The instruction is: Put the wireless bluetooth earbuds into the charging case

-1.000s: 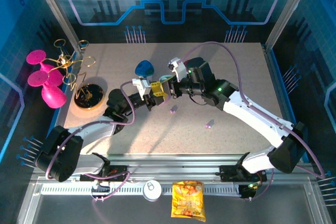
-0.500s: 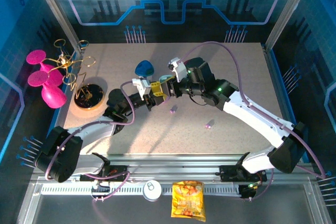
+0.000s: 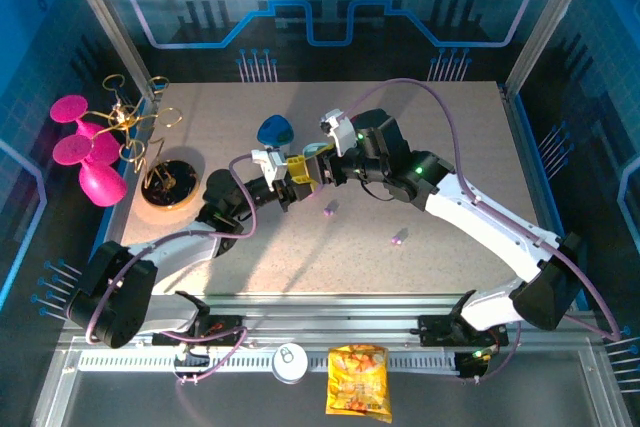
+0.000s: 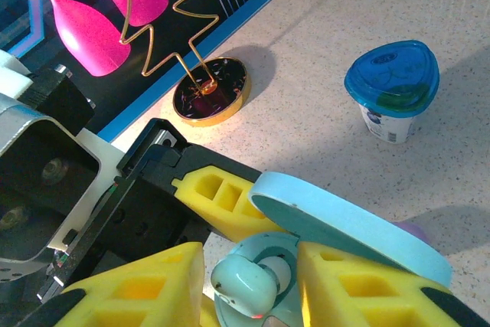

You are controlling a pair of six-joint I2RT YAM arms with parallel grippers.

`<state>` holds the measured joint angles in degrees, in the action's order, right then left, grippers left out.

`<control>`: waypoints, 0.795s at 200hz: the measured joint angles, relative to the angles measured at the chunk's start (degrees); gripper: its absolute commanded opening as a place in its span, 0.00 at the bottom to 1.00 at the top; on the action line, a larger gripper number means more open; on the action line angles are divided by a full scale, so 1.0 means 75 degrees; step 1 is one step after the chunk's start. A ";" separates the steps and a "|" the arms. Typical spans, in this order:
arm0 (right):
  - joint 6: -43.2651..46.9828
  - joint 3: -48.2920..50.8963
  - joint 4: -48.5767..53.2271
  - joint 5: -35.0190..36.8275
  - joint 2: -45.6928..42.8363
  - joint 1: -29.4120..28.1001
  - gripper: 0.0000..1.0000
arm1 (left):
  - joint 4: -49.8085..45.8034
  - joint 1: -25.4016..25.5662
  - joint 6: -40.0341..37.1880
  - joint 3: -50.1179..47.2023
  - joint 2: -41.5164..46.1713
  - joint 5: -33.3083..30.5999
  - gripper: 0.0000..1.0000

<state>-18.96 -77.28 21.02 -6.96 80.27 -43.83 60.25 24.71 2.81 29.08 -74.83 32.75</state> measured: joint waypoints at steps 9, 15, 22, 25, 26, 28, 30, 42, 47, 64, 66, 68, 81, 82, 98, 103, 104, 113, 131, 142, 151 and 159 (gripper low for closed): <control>-0.0003 0.0000 0.0000 0.0017 0.0000 0.0000 0.33 | 0.0003 0.0000 0.0000 0.0000 0.0000 0.0000 0.22; -0.0003 0.0000 0.0000 0.0017 0.0000 0.0000 0.33 | 0.0003 0.0003 0.0000 0.0000 0.0000 0.0000 0.22; -0.0003 0.0000 0.0000 0.0020 0.0000 0.0000 0.32 | 0.0003 0.0006 0.0000 0.0000 0.0000 -0.0003 0.22; 0.0000 0.0000 0.0000 0.0020 0.0000 0.0000 0.31 | 0.0003 0.0006 0.0000 0.0000 0.0000 -0.0003 0.22; 0.0000 0.0000 0.0000 0.0020 0.0000 0.0000 0.31 | 0.0003 0.0009 0.0000 0.0000 0.0000 -0.0003 0.22; -0.0003 0.0000 0.0003 0.0020 0.0000 0.0000 0.30 | 0.0000 0.0009 0.0000 0.0000 0.0000 -0.0003 0.22; 0.0000 0.0000 0.0003 0.0020 0.0000 0.0000 0.30 | 0.0003 0.0009 0.0000 0.0000 0.0000 -0.0003 0.22; -0.0003 0.0000 0.0003 0.0023 0.0000 0.0000 0.28 | 0.0003 0.0012 0.0000 0.0000 0.0000 -0.0003 0.22; -0.0006 0.0000 0.0006 0.0023 0.0000 0.0000 0.27 | 0.0003 0.0012 -0.0003 0.0000 0.0000 -0.0003 0.22; -0.0003 0.0000 0.0023 0.0020 0.0000 0.0000 0.25 | 0.0003 0.0015 -0.0003 0.0000 0.0000 0.0000 0.22; 0.0000 0.0000 0.0026 0.0017 0.0000 0.0000 0.25 | 0.0003 0.0015 -0.0003 0.0000 0.0000 0.0000 0.22; -0.0003 0.0000 0.0032 0.0017 0.0000 0.0000 0.25 | 0.0003 0.0015 -0.0003 0.0000 0.0000 0.0000 0.22; -0.0003 0.0000 0.0061 0.0017 0.0000 0.0000 0.22 | 0.0000 0.0015 -0.0003 0.0000 0.0000 0.0000 0.22; -0.0003 0.0000 0.0064 0.0017 0.0000 0.0003 0.22 | 0.0000 0.0015 0.0000 0.0000 0.0000 0.0000 0.22; 0.0023 -0.0009 0.0085 0.0015 0.0000 0.0000 0.20 | -0.0006 0.0015 -0.0003 0.0000 0.0000 0.0000 0.22; 0.0023 -0.0012 0.0090 0.0017 0.0000 0.0000 0.20 | -0.0009 0.0015 -0.0003 0.0000 0.0000 0.0000 0.22; 0.0023 -0.0012 0.0087 0.0017 0.0000 0.0000 0.20 | -0.0009 0.0015 0.0000 0.0000 0.0000 0.0000 0.22; 0.0023 -0.0012 0.0096 0.0017 -0.0003 0.0000 0.19 | -0.0012 0.0015 -0.0003 0.0000 0.0000 0.0000 0.22; 0.0023 -0.0012 0.0137 0.0029 -0.0015 0.0000 0.20 | -0.0050 0.0029 0.0000 0.0000 0.0000 0.0000 0.22; 0.0023 -0.0015 0.0169 0.0050 -0.0015 0.0000 0.23 | -0.0058 0.0029 -0.0003 0.0000 0.0000 0.0000 0.22; 0.0009 -0.0032 0.0204 0.0052 -0.0015 0.0000 0.28 | -0.0061 0.0044 -0.0003 0.0000 0.0000 0.0000 0.22; 0.0023 -0.0047 0.0245 0.0067 -0.0015 0.0000 0.31 | -0.0058 0.0044 -0.0003 0.0000 0.0000 0.0000 0.22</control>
<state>-18.79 -77.62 22.85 -6.46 80.16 -43.83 59.81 25.04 2.79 29.08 -74.83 32.75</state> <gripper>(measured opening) 0.275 0.337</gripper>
